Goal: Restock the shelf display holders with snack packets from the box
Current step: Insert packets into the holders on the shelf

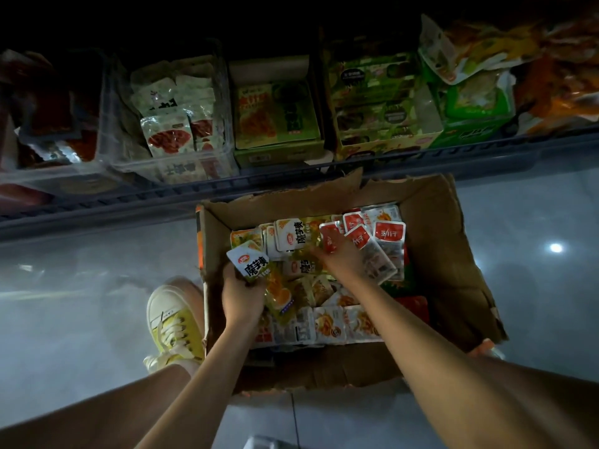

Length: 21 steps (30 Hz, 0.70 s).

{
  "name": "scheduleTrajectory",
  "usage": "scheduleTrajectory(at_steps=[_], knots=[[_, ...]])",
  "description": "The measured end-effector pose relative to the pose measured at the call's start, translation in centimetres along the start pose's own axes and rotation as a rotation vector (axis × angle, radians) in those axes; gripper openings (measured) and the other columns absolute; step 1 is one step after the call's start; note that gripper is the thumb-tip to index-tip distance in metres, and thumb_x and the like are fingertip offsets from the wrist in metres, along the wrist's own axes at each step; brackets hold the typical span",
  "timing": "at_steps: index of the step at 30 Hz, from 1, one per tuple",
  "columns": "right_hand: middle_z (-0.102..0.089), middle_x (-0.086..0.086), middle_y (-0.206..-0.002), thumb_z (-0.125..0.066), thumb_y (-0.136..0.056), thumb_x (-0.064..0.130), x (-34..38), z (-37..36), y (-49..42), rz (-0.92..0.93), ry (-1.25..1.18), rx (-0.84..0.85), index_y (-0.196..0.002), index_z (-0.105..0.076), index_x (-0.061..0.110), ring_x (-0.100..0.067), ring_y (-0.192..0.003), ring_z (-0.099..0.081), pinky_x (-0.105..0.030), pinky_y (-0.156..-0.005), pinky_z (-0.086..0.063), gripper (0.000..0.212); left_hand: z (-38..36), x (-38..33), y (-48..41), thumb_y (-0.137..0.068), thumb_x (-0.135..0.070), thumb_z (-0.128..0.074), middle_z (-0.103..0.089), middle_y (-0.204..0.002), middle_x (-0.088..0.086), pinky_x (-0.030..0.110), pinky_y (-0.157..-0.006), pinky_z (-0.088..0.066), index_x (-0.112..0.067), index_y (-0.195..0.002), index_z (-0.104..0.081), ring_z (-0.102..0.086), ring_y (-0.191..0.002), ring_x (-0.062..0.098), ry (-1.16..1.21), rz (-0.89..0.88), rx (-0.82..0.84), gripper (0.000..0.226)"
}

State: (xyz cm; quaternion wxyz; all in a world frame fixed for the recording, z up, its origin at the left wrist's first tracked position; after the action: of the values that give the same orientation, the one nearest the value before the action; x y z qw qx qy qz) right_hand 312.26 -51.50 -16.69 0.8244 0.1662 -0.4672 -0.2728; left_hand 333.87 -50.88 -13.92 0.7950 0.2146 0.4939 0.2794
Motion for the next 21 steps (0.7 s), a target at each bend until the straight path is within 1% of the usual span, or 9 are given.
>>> scheduleTrajectory(at_steps=[1,3,6,9,13,15,18,19,21], knots=[[-0.056,-0.001,-0.133,-0.066,-0.087,0.039,0.2,-0.3,-0.9,0.049,0.064,-0.006,-0.135,-0.050,0.020,-0.021,-0.121,-0.053,-0.026,-0.090,-0.040,0.055,-0.1,0.3,-0.3,-0.085,-0.007,-0.066,-0.062,-0.117,0.008,0.044,-0.092,-0.048,-0.018,-0.136,-0.040,-0.057,-0.111,0.028,0.006,0.018,0.002,0.059],[-0.051,-0.001,-0.139,-0.070,-0.082,0.041,0.5,-1.1,-2.6,0.154,0.202,-0.003,-0.139,-0.045,0.020,-0.021,-0.127,-0.047,-0.031,-0.100,-0.038,0.065,-0.4,0.8,-1.0,-0.085,-0.008,-0.066,-0.061,-0.119,0.009,0.047,-0.094,-0.048,-0.019,-0.137,-0.039,-0.057,-0.112,0.029,0.004,0.037,0.009,0.060],[-0.035,-0.001,-0.151,-0.068,-0.077,0.054,-0.1,-2.3,-4.5,0.232,0.472,0.017,-0.146,-0.033,0.023,-0.021,-0.141,-0.027,-0.042,-0.115,-0.022,0.083,-0.8,1.3,-1.6,-0.086,-0.006,-0.065,-0.060,-0.121,0.008,0.050,-0.095,-0.047,-0.021,-0.137,-0.039,-0.056,-0.113,0.028,0.011,0.051,0.017,0.059],[-0.030,0.003,-0.153,-0.060,-0.076,0.067,-1.3,-2.9,-4.9,0.228,0.662,0.039,-0.148,-0.026,0.027,-0.023,-0.141,-0.023,-0.045,-0.112,-0.016,0.090,-1.0,1.6,-2.0,-0.086,-0.007,-0.065,-0.059,-0.124,0.006,0.052,-0.096,-0.046,-0.024,-0.138,-0.039,-0.055,-0.116,0.027,0.035,0.058,0.032,0.060],[-0.045,-0.002,-0.141,-0.058,-0.075,0.069,-2.3,-2.6,-3.9,0.270,0.737,0.005,-0.143,-0.039,0.033,-0.030,-0.134,-0.033,-0.049,-0.103,-0.024,0.079,-1.0,1.9,-2.5,-0.087,-0.009,-0.064,-0.057,-0.128,0.005,0.053,-0.097,-0.046,-0.027,-0.138,-0.038,-0.053,-0.119,0.026,0.037,0.069,0.048,0.060],[-0.058,-0.003,-0.124,-0.060,-0.074,0.067,-2.5,-2.4,-2.9,0.313,0.709,-0.048,-0.134,-0.053,0.032,-0.033,-0.119,-0.048,-0.049,-0.094,-0.031,0.070,-1.1,2.1,-2.7,-0.087,-0.011,-0.065,-0.056,-0.129,0.006,0.053,-0.098,-0.045,-0.027,-0.139,-0.037,-0.054,-0.118,0.027,0.030,0.077,0.047,0.061],[-0.068,0.001,-0.101,-0.050,-0.073,0.069,-2.5,-2.0,-1.3,0.352,0.695,-0.134,-0.108,-0.072,0.029,-0.029,-0.093,-0.061,-0.044,-0.077,-0.040,0.058,-1.2,2.5,-2.6,-0.087,-0.012,-0.066,-0.057,-0.129,0.005,0.053,-0.097,-0.046,-0.029,-0.138,-0.038,-0.055,-0.118,0.027,0.042,0.093,0.048,0.061],[-0.070,0.003,-0.097,-0.053,-0.072,0.066,-2.4,-1.9,-0.8,0.368,0.694,-0.168,-0.101,-0.074,0.028,-0.028,-0.088,-0.062,-0.043,-0.075,-0.042,0.052,-1.3,2.6,-2.4,-0.087,-0.013,-0.066,-0.058,-0.128,0.006,0.053,-0.097,-0.046,-0.029,-0.137,-0.038,-0.055,-0.117,0.027,0.044,0.100,0.049,0.060],[-0.072,0.004,-0.091,-0.068,-0.070,0.050,-1.8,-1.4,0.3,0.416,0.669,-0.252,-0.094,-0.076,0.027,-0.027,-0.084,-0.062,-0.043,-0.073,-0.042,0.033,-1.5,2.5,-2.0,-0.087,-0.013,-0.065,-0.058,-0.127,0.006,0.052,-0.097,-0.046,-0.027,-0.136,-0.040,-0.055,-0.117,0.027,0.038,0.094,0.047,0.057]])
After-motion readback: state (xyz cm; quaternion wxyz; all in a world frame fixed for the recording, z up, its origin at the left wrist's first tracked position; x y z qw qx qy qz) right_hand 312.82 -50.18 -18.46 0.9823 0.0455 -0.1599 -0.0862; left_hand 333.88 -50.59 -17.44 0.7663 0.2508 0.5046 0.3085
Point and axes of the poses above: each hand's wrist, its own y-axis away from the middle knuckle, its own z-axis out of the back of the hand, x = y × z, the point moved 7 cm from there along -y, towards the middle knuckle
